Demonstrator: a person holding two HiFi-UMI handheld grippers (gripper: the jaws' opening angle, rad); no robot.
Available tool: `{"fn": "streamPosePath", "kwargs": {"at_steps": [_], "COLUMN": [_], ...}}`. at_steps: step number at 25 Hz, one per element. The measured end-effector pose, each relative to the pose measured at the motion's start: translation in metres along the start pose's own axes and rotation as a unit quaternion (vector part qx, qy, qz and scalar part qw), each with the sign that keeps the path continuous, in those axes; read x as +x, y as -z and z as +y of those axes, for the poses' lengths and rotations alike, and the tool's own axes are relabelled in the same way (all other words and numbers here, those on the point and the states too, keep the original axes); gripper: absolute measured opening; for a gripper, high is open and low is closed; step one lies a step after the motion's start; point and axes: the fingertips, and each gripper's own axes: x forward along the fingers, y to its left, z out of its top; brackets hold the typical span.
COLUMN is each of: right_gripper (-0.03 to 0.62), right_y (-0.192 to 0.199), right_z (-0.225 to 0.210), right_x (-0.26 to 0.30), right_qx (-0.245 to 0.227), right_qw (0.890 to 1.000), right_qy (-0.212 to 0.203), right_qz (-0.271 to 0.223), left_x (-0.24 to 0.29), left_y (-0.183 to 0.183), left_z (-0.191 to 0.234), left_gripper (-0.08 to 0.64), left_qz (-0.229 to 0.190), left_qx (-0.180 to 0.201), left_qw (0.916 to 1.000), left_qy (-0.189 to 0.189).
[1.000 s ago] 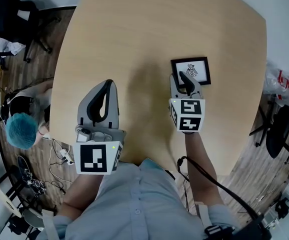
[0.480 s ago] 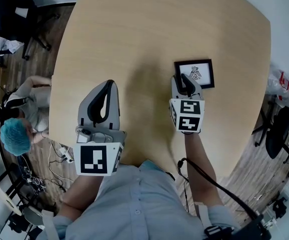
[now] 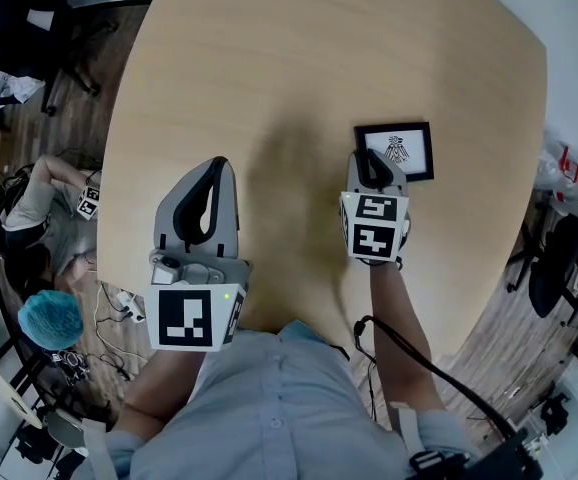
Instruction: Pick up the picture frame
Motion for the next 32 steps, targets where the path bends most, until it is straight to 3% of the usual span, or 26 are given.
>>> {"fn": "streamPosePath", "kwargs": {"at_steps": [8,13,20,26,32], "right_gripper": [0.064,0.063,0.063,0.063,0.064], "right_y": [0.001,-0.003,-0.04,-0.08,-0.123], "right_z": [0.002,-0.004,-0.006,-0.009,-0.009], "right_x": [-0.001,-0.01,-0.032,-0.089,-0.175], "right_qx": [-0.009,-0.006,-0.001,-0.001,-0.002], "right_qw": [1.0,0.999,0.995,0.982,0.957], "right_qy": [-0.004,0.003,0.009,0.006,0.001], "right_qz": [-0.004,-0.04,-0.102,-0.191,-0.289], "left_x": [0.001,-0.005,-0.011,-0.031,-0.059], "left_y": [-0.002,-0.001,-0.011,-0.025,-0.036], "left_z": [0.001,-0.001,-0.002,-0.021,-0.042], "left_gripper": [0.002,0.002,0.002,0.002,0.002], "left_qz": [-0.003,-0.006,-0.021,-0.06,-0.096], "left_qx": [-0.003,0.001,0.005,0.016,0.022], "left_qw": [1.0,1.0,0.9998,0.9981,0.9951], "left_qy": [-0.001,-0.006,-0.001,0.005,0.009]}}
